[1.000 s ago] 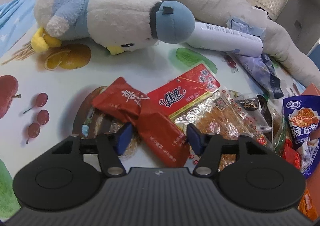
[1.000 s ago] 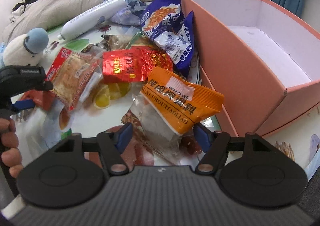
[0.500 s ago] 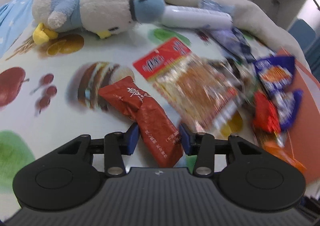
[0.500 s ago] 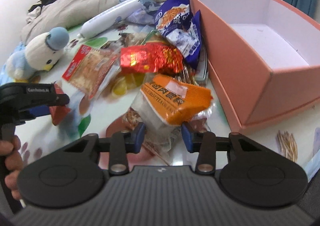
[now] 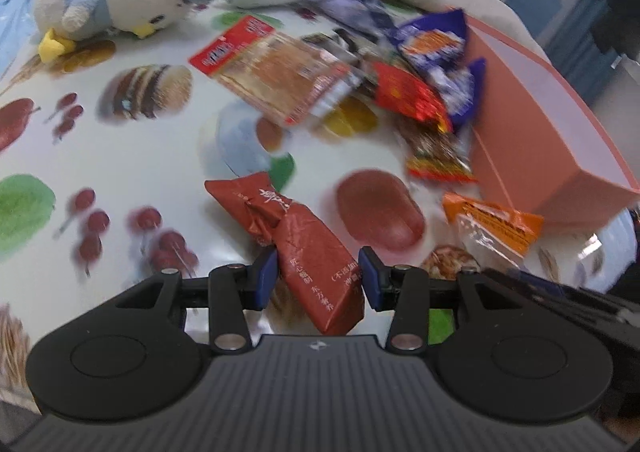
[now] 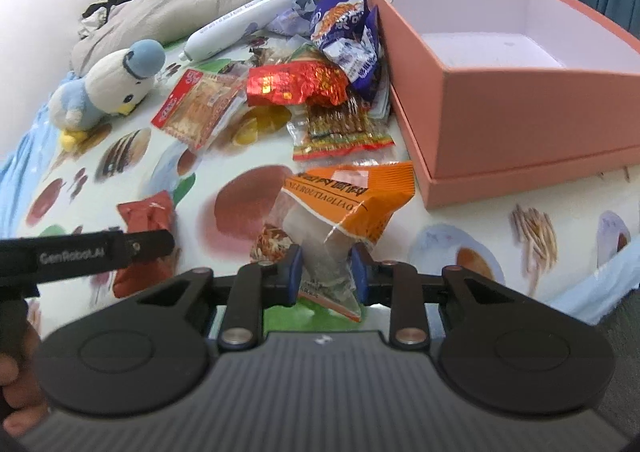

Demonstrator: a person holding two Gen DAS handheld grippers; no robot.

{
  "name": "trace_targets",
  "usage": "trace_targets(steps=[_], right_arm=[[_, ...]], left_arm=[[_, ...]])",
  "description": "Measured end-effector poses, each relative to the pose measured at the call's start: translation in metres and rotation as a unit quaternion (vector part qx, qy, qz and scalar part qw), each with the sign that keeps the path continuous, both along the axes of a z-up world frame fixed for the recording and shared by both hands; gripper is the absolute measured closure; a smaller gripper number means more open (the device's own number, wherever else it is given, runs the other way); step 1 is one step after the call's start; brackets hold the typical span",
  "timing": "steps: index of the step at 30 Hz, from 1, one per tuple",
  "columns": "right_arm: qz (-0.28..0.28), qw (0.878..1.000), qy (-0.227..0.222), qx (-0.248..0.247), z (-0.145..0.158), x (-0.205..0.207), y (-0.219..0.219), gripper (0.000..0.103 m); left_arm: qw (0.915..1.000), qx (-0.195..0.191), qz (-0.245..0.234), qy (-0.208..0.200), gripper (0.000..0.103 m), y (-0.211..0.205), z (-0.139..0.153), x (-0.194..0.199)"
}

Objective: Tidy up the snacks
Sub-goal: 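Lift the orange bag with the right tool while the left tool lifts the red packet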

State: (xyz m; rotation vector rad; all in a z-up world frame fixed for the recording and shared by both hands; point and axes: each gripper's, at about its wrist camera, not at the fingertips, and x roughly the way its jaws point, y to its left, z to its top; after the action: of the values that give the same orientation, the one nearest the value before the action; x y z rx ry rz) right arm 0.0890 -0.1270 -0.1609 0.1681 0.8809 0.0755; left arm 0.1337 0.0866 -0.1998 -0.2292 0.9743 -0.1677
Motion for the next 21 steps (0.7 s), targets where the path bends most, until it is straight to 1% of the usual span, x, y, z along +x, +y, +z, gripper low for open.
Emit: trace_targets(steps=[4, 6, 8, 10, 11, 12, 13, 14, 15, 18, 21], right_arm=[[0.023, 1.0, -0.011, 0.001, 0.001, -0.012, -0.013, 0.074], [0.024, 1.0, -0.008, -0.002, -0.001, -0.017, -0.019, 0.074], [0.02, 1.0, 0.001, 0.012, -0.003, -0.019, -0.026, 0.073], [0.012, 1.0, 0.004, 0.016, -0.005, -0.022, -0.03, 0.072], [0.009, 1.0, 0.005, 0.022, -0.006, -0.023, -0.032, 0.07], [0.007, 1.0, 0.005, 0.028, -0.006, -0.024, -0.034, 0.06], [0.006, 0.999, 0.004, 0.034, -0.006, -0.024, -0.036, 0.046], [0.005, 0.999, 0.0, 0.038, -0.005, -0.025, -0.036, 0.039], [0.0, 0.999, -0.007, 0.042, -0.004, -0.026, -0.037, 0.029], [-0.005, 0.998, -0.016, 0.054, -0.002, -0.022, -0.033, 0.027], [-0.035, 0.998, -0.017, 0.05, -0.003, -0.016, -0.029, 0.018]], left_arm=[[0.9999, 0.004, -0.01, 0.002, 0.053, -0.005, 0.003, -0.017], [0.9999, 0.009, 0.002, 0.005, 0.052, -0.006, 0.004, -0.024], [0.9997, 0.015, 0.016, 0.009, 0.047, -0.005, 0.005, -0.03], [0.9994, 0.014, 0.027, 0.015, 0.032, -0.003, 0.006, -0.034], [0.9991, 0.012, 0.035, 0.022, 0.029, -0.002, 0.006, -0.035], [0.9986, 0.012, 0.043, 0.027, 0.028, -0.001, 0.005, -0.037], [0.9981, 0.013, 0.054, 0.028, 0.027, -0.001, 0.006, -0.039], [0.9977, 0.01, 0.062, 0.025, 0.027, 0.0, 0.006, -0.041], [0.9973, 0.004, 0.069, 0.024, 0.027, 0.001, 0.006, -0.044], [0.9955, -0.008, 0.091, 0.023, 0.027, 0.005, 0.004, -0.046], [0.9942, -0.022, 0.104, 0.019, 0.027, 0.008, 0.002, -0.043]])
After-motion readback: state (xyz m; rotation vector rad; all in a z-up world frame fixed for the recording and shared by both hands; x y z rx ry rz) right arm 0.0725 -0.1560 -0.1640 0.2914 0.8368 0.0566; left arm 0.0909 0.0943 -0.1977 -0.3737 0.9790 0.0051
